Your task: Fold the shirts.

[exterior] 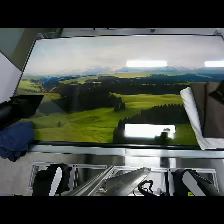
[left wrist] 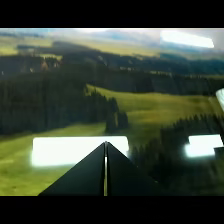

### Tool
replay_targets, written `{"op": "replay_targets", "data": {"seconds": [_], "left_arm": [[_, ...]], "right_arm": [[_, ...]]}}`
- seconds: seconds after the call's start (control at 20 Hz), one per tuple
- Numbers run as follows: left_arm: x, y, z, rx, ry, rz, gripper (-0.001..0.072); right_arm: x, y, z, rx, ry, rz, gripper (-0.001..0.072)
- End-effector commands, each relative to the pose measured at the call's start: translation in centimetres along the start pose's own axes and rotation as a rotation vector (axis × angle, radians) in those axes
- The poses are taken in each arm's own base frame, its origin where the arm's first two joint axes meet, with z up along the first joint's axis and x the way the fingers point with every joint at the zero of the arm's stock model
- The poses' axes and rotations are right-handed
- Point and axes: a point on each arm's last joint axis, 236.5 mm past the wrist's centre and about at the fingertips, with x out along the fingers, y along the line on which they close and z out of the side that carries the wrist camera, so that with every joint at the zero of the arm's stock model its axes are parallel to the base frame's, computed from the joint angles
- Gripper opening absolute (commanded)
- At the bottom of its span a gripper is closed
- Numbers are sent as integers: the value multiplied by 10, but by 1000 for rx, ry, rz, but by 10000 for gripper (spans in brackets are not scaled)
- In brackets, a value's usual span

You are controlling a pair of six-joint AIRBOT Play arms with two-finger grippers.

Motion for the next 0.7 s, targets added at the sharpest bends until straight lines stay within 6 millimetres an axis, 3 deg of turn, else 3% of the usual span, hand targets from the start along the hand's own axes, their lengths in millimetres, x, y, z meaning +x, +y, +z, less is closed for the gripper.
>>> {"op": "replay_targets", "data": {"seconds": [0.0,0.15,0.3,0.45,0.65], "left_arm": [[22,2,-50,-50,94,-39,20],[43,-11,-124,-133,203,-123,20],[57,-30,-171,-192,254,-215,20],[61,-51,-191,-173,248,-317,20],[72,-63,-216,-162,315,-358,20]], "right_arm": [[26,83,-50,-265,-7,126,21],[55,112,-121,-343,71,205,21],[76,118,-163,-386,139,233,21],[82,120,-179,-412,186,239,21],[84,119,-181,-409,197,237,21]]}}
